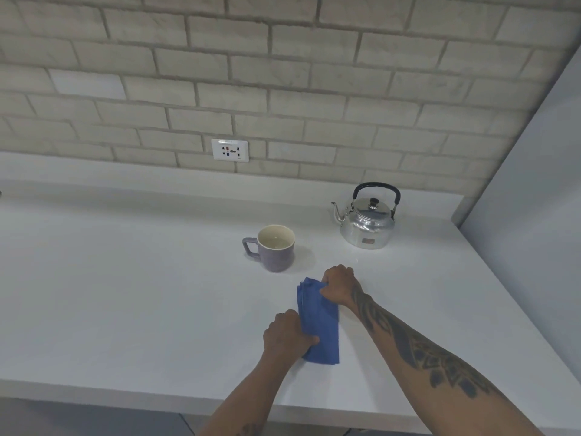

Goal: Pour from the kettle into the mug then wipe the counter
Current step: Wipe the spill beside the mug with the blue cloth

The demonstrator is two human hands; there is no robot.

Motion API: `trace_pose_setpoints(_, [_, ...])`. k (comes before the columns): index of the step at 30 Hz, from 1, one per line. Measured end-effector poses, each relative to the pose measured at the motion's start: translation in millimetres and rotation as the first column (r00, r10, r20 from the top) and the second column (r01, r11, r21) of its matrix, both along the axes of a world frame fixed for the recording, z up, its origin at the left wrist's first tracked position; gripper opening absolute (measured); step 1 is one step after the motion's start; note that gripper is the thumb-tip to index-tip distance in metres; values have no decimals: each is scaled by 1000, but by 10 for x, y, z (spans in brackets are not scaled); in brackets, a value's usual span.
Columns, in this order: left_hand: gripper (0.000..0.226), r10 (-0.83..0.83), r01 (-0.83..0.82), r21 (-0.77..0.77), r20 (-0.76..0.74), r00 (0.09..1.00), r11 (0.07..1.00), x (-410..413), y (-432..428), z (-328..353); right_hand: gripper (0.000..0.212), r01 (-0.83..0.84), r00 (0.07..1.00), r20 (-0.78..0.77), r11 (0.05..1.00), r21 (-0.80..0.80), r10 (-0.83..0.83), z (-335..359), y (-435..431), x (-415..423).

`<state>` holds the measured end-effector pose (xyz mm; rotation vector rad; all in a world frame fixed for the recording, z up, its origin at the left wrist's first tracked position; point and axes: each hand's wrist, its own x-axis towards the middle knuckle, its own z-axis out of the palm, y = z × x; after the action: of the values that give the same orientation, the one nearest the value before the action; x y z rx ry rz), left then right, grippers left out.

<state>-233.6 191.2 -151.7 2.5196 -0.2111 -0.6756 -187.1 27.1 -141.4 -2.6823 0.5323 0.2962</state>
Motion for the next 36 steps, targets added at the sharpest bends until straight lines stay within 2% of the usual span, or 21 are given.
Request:
trace_pose_setpoints(2, [35,17,-18,-41,-14,1000,999,32,36,-40,23,2,1000,22,997,74,-4,120,38,21])
trace_pose_setpoints(4, [29,57,-61,-111,-41,998,992,76,100,-55,7,-8,999,49,991,136,1,275,98,54])
trace_pose_setpoints(7, [27,142,-154,-243,-67,988,958,173,283,-34,10,-52,991,134,975,214,24,562,252,142])
trace_pose_setpoints(10, [29,263,-275,-343,-82,961,898,290,608,37,21,-122,978,194,964,235,76,840,524,276])
trace_pose_setpoints(14, [32,400,-421,-420,-142,905,804,460,1169,130,24,-216,957,251,937,275,147,1010,991,540])
trace_pose_setpoints(18, [35,502,-521,-451,-171,848,725,577,1708,157,12,-290,945,237,915,279,227,1001,1483,818])
trace_pose_setpoints(20, [36,544,-556,-456,-172,822,695,620,1925,145,11,-285,950,212,912,294,229,929,1705,969])
trace_pose_setpoints(24, [42,598,-602,-403,-152,787,689,717,2244,89,7,-327,943,133,923,204,304,740,2096,1210])
trace_pose_setpoints(30, [52,583,-593,-281,-127,803,755,846,2427,-13,11,-277,961,61,944,180,271,376,2368,1369])
trace_pose_setpoints(36, [38,530,-532,-167,-60,846,830,871,2405,-146,27,-266,964,16,958,104,266,68,2421,1427])
